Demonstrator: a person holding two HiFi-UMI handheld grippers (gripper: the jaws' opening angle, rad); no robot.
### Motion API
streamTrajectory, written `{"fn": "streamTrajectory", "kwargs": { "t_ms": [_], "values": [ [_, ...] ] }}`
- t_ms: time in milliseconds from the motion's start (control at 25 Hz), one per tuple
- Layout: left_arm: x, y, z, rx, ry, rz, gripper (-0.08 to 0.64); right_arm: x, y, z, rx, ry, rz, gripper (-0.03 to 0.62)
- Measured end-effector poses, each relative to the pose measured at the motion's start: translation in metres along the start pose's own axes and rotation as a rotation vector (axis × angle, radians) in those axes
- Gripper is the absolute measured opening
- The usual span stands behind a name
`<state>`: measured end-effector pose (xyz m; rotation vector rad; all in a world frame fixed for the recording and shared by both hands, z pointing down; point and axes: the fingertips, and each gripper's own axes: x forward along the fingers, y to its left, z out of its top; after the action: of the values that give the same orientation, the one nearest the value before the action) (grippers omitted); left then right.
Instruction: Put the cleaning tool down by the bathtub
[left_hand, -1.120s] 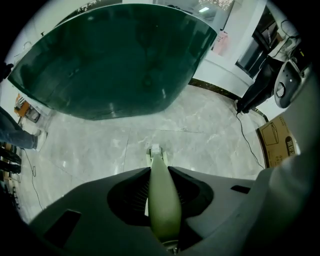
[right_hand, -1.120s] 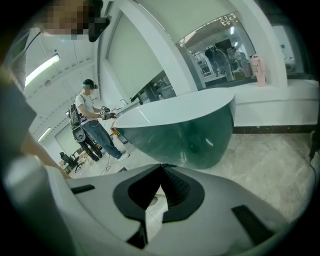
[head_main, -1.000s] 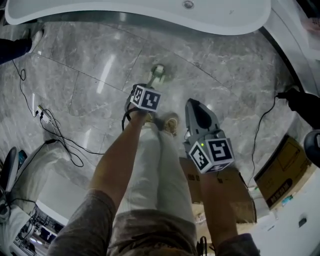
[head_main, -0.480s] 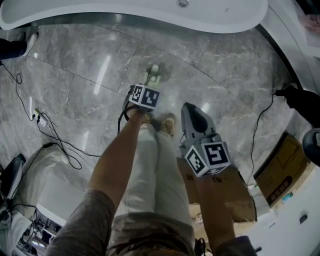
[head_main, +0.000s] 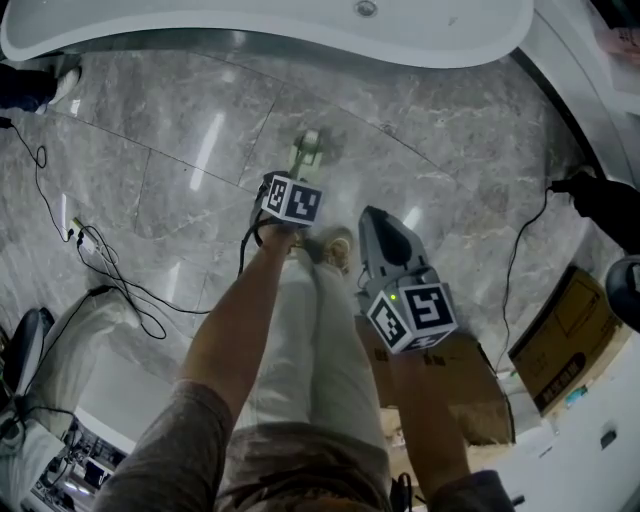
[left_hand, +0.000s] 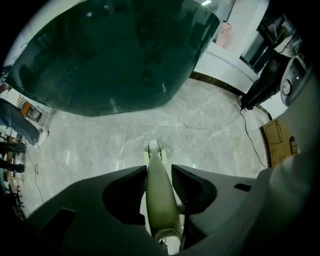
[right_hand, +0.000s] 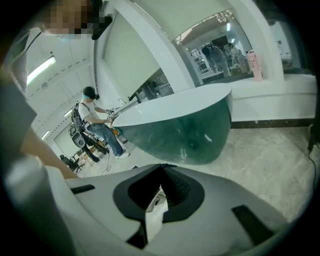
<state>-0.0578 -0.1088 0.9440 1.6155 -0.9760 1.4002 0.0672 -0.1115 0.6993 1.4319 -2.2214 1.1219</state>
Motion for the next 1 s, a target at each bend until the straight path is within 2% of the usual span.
{"fn": "streamTrajectory", "kwargs": {
  "t_ms": [240,520,640,840,1000],
  "values": [
    [-0.019,0.000,0.006,-0.016,-0.057,0.002,0.187,-0.005,0.001,0.005,0.004,-0.008,0.002,0.000],
    [-0.077,0.004,0.018,-0.044,-0.136,0.003,0.187,-0.021,0.023,0.021,-0.005,-0.003,0.002,0.000],
    [-0.108,0.002,0.023,-0.067,-0.168,0.002,0.138,-0.032,0.035,0.033,-0.008,-0.010,0.006,0.000],
    [-0.162,0.000,0.026,-0.113,-0.187,0.017,0.005,-0.053,0.055,0.056,-0.010,-0.016,0.002,0.000],
    [-0.210,-0.007,0.030,-0.132,-0.215,0.002,0.005,-0.072,0.072,0.072,-0.005,-0.016,-0.006,0.000]
  ]
}}
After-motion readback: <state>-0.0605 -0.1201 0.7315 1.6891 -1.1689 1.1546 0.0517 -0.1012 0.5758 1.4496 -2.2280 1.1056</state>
